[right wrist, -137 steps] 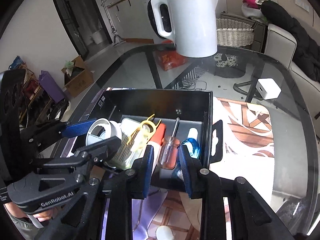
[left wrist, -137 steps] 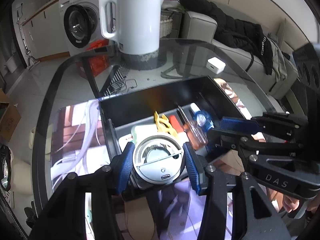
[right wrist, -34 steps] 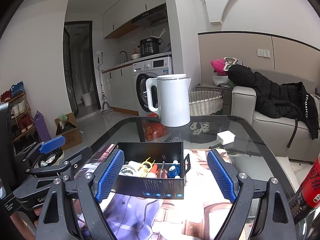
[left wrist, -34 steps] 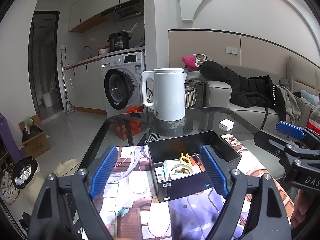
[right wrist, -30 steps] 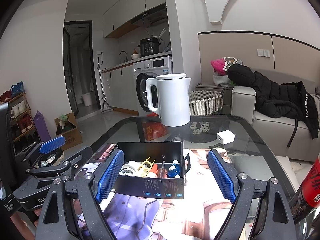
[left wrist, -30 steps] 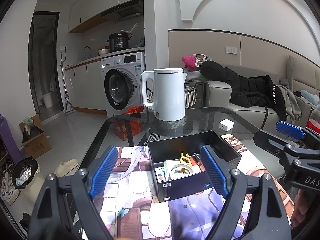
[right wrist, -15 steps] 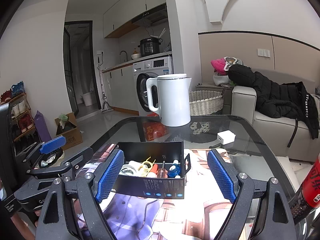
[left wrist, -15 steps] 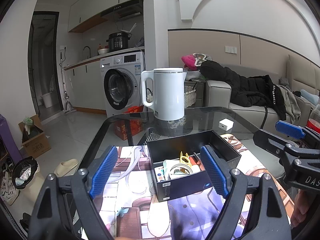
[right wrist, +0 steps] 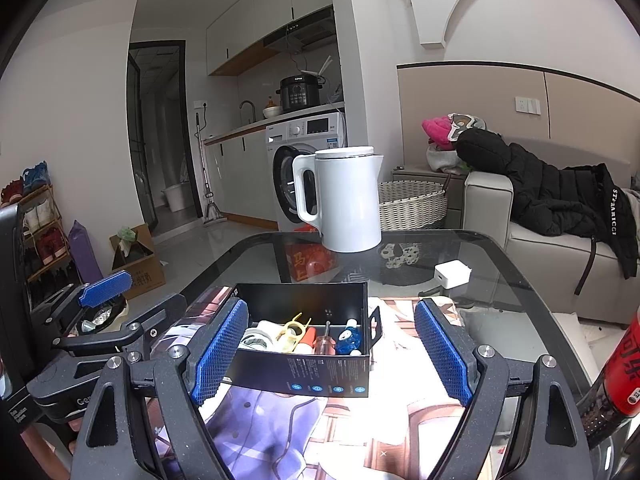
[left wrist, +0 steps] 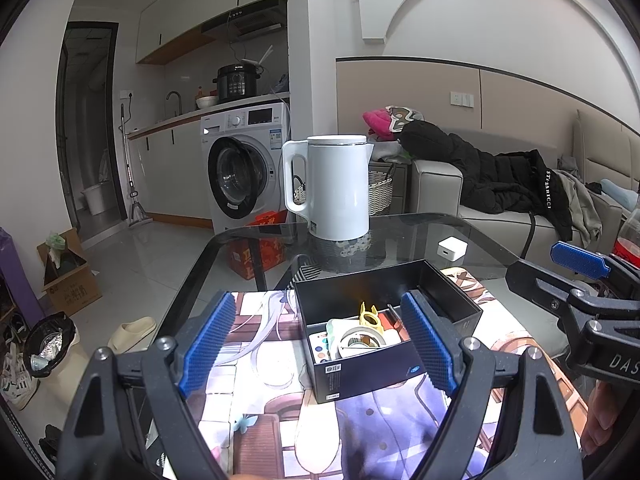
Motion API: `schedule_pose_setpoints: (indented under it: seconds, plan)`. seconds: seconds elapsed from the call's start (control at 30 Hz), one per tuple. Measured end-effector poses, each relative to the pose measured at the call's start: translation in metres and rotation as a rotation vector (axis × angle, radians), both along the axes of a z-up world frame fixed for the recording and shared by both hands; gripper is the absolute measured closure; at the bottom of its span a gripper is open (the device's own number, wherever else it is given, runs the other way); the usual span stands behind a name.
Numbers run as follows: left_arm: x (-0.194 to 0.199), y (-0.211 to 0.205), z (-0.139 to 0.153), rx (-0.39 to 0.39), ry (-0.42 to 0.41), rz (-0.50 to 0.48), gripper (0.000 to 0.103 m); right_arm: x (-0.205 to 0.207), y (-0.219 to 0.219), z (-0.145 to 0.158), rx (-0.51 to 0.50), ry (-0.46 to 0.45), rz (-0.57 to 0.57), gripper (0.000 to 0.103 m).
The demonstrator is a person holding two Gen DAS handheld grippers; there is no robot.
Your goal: Organize rigid objects
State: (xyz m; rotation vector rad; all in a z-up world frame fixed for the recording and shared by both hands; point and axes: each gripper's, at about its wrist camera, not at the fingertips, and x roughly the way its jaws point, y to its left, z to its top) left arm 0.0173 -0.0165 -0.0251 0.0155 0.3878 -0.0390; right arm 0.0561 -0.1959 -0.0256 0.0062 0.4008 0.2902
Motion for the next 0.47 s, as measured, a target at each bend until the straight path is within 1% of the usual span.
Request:
schedule_pose_setpoints:
  seconds: [0.47]
  plan:
    - [-0.0005, -0.0007, -0.0010, 0.002, 0.006, 0.001, 0.018, 0.0000, 0.0000, 0.0002, 0.002, 0.004, -0.002, 0.016]
